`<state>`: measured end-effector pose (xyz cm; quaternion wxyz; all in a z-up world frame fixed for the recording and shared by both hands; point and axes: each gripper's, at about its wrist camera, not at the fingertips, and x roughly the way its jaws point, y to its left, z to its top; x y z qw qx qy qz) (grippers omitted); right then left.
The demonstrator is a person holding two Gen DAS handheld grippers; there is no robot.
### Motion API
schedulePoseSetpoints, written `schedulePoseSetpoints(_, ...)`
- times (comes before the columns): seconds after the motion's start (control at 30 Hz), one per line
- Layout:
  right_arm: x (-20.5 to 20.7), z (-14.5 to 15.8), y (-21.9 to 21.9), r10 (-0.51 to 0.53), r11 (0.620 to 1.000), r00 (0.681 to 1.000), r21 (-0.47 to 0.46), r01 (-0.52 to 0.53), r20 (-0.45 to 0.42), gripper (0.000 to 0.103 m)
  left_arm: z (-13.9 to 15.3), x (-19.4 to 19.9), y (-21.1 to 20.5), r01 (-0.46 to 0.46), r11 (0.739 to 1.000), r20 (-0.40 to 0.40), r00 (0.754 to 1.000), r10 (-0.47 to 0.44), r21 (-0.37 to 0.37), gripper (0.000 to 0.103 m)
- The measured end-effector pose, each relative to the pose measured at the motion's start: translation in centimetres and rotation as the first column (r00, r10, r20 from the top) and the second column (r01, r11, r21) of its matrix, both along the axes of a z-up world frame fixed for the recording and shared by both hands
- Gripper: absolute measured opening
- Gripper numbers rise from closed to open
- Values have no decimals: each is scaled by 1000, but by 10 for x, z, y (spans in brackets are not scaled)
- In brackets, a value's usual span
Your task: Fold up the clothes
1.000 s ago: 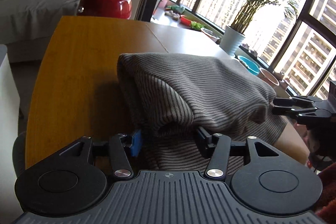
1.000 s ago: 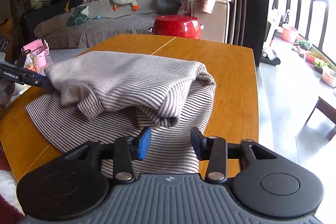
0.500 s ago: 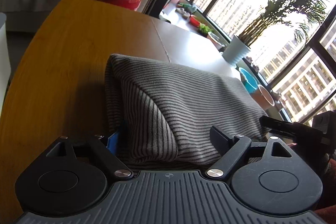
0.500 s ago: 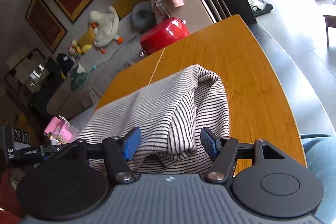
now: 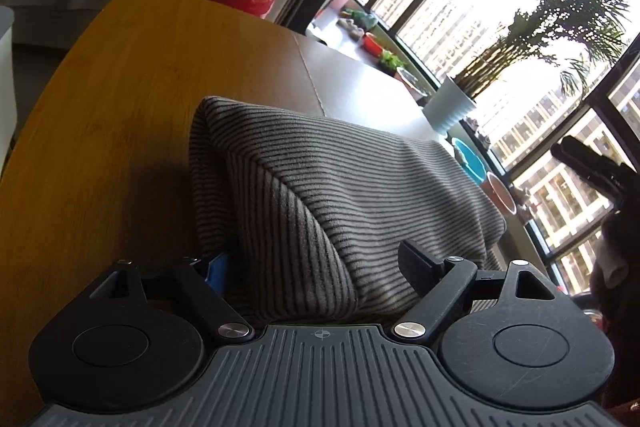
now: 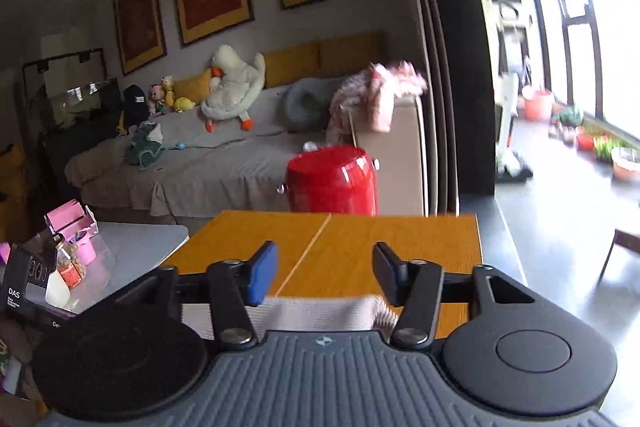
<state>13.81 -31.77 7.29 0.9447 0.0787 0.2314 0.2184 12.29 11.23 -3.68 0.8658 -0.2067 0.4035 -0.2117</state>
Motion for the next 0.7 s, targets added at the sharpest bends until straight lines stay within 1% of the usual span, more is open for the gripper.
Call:
schedulePoseSetpoints(0.07, 3, -27, -18, -26, 994, 988, 100, 42, -152, 57, 0, 1, -1, 2, 1000, -7, 1000, -2, -12, 88)
schedulePoseSetpoints(0.1, 5, -45, -25, -35, 986, 973, 150, 71, -229, 57, 0, 1, -1, 1, 1000, -11, 1000, -1, -14, 88)
schedulePoseSetpoints(0.17, 8, -75, -33, -34, 968, 941, 223, 115, -336, 57, -1, 0, -4, -1, 1000, -16, 1000, 0, -16, 88)
schedulePoseSetpoints(0.3, 22, -122, -29, 3, 929, 881, 328, 172, -473, 57, -4, 1, -5, -4, 1000, -20, 1000, 4, -23, 88)
schedulePoseSetpoints(0.33, 28, -125, -25, 7, 924, 884, 341, 172, -467, 55, -5, 2, -5, -6, 1000, -23, 1000, 6, -24, 88)
schedulePoseSetpoints(0.37, 33, -128, -20, 10, 921, 889, 351, 171, -458, 43, -5, 2, -5, -8, 1000, -23, 1000, 7, -23, 88)
schedulePoseSetpoints(0.4, 35, -117, -10, -2, 939, 912, 313, 143, -411, 31, -5, 3, -6, -9, 1000, -23, 1000, 9, -23, 88)
schedulePoseSetpoints(0.43, 38, -107, 0, -10, 955, 932, 273, 117, -362, 28, -5, 3, -6, -11, 1000, -23, 1000, 10, -22, 88)
schedulePoseSetpoints(0.47, 40, -96, 10, -16, 969, 951, 230, 91, -309, 21, -5, 4, -7, -13, 1000, -24, 1000, 12, -21, 88)
schedulePoseSetpoints(0.5, 35, -74, 21, 2, 986, 978, 165, 33, -207, 19, -6, 3, -7, -13, 1000, -22, 1000, 12, -20, 88)
schedulePoseSetpoints(0.53, 27, -53, 28, 29, 993, 993, 115, -15, -113, 18, -7, 0, -6, -11, 1000, -18, 1000, 10, -19, 88)
schedulePoseSetpoints(0.6, 11, -21, 38, 79, 997, 997, 21, -80, 18, 18, -7, -4, -6, -8, 1000, -12, 1000, 8, -21, 89)
schedulePoseSetpoints(0.67, 1, -9, 39, 105, 994, 993, -31, -103, 51, 18, -7, -7, -6, -7, 1000, -9, 1000, 6, -22, 89)
schedulePoseSetpoints(0.7, -1, -14, 37, 105, 993, 994, -57, -103, 22, 20, -6, -8, -6, -6, 1000, -7, 1000, 6, -18, 89)
